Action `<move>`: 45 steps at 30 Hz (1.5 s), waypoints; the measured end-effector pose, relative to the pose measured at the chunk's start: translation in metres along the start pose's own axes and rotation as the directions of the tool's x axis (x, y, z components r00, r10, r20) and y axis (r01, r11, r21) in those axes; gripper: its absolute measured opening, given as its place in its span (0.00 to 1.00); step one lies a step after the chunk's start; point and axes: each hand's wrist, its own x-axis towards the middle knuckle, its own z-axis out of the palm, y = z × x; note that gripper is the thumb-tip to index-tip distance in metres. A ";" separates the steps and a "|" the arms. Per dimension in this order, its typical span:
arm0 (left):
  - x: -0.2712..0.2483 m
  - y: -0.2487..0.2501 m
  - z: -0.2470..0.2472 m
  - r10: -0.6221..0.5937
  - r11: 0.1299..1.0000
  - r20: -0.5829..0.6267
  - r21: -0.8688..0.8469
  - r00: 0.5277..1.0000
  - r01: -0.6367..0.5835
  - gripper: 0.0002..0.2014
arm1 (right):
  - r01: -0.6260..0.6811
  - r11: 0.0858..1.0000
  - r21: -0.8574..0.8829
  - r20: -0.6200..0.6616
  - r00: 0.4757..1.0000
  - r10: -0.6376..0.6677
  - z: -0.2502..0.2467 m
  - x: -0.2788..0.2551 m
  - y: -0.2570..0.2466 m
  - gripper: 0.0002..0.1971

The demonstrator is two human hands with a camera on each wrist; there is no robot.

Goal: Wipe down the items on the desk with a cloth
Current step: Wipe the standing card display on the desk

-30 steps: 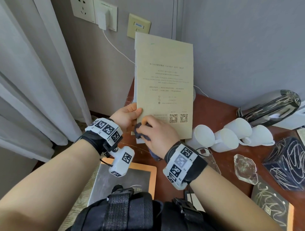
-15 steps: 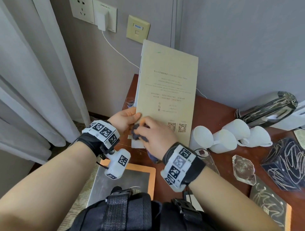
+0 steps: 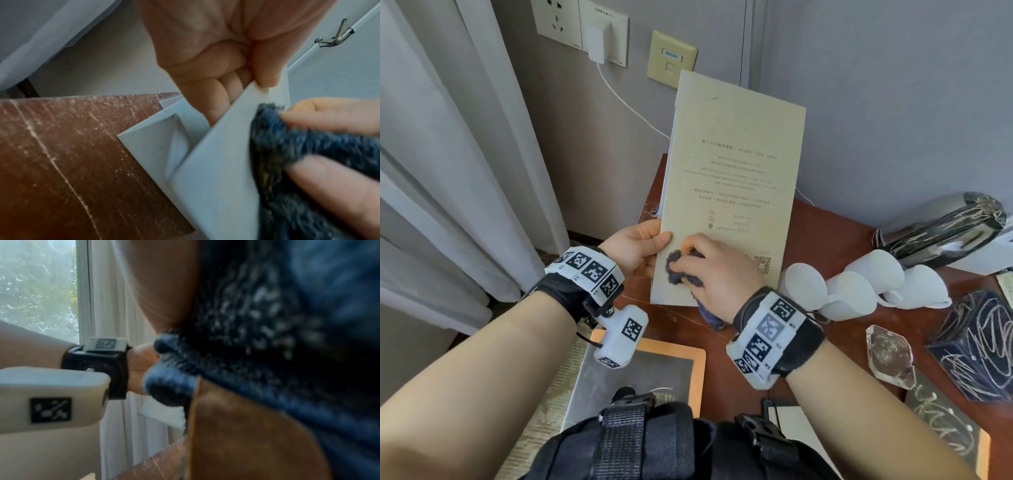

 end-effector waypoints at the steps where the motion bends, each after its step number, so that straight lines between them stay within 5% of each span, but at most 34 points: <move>1: 0.000 0.000 -0.001 0.005 1.000 -0.005 0.011 1.000 -0.004 0.10 | -0.008 1.000 0.016 0.000 1.000 0.008 0.000 0.000 0.002 0.11; 3: 0.001 -0.001 -0.003 0.007 1.000 -0.011 0.029 1.000 -0.007 0.11 | -0.127 0.988 0.092 -0.125 0.983 0.138 -0.006 0.003 0.013 0.11; 7: 0.000 0.000 -0.007 -0.010 0.999 0.003 0.054 1.000 0.010 0.11 | -0.381 0.917 0.115 -0.356 0.846 0.396 -0.029 0.007 0.043 0.11; 16: 0.001 0.000 -0.007 -0.014 0.995 -0.025 0.094 1.000 0.016 0.11 | -0.487 0.851 0.195 -0.315 0.791 0.525 -0.029 -0.008 0.061 0.14; 20: 0.003 -0.001 -0.006 -0.026 0.997 -0.033 0.076 0.999 0.028 0.11 | -0.385 0.915 0.123 -0.316 0.859 0.403 -0.018 -0.013 0.042 0.12; 23: 0.004 -0.001 -0.006 -0.009 0.998 -0.044 0.062 0.999 0.011 0.11 | -0.166 0.985 0.036 -0.005 0.986 0.166 0.003 -0.015 0.015 0.10; 25: 0.003 -0.002 -0.006 0.005 1.000 -0.055 0.031 0.998 -0.004 0.11 | -0.111 0.993 0.044 0.137 0.985 0.104 0.011 -0.019 0.011 0.10; 28: 0.002 -0.003 -0.009 0.035 0.998 -0.073 -0.057 0.997 -0.039 0.12 | -0.283 0.951 0.124 -0.082 0.952 0.294 0.000 -0.022 0.025 0.10; 30: 0.001 -0.003 -0.011 0.051 0.994 -0.068 -0.094 0.996 -0.057 0.13 | -0.415 0.901 0.125 -0.268 0.861 0.433 -0.016 -0.023 0.042 0.11; 32: 0.001 -0.002 -0.012 0.061 0.992 -0.068 -0.102 0.996 -0.068 0.13 | -0.505 0.857 0.102 -0.318 0.800 0.509 -0.031 -0.023 0.053 0.12; 34: 0.002 -0.002 -0.012 0.059 0.993 -0.066 -0.096 0.996 -0.066 0.13 | -0.503 0.864 0.033 -0.295 0.821 0.489 -0.033 -0.021 0.050 0.12; 39: 0.003 -0.001 -0.008 0.054 0.997 -0.066 -0.048 0.996 -0.057 0.12 | -0.202 0.979 0.031 -0.048 0.978 0.204 0.000 -0.018 0.013 0.11; 42: -0.001 -0.001 -0.006 0.069 0.997 -0.072 -0.032 0.995 -0.071 0.13 | -0.283 0.956 0.075 -0.137 0.947 0.291 -0.002 -0.015 0.020 0.11; 45: -0.003 -0.001 -0.010 0.078 0.996 -0.059 -0.029 0.995 -0.080 0.13 | -0.436 0.893 0.111 -0.313 0.838 0.447 -0.023 -0.013 0.039 0.12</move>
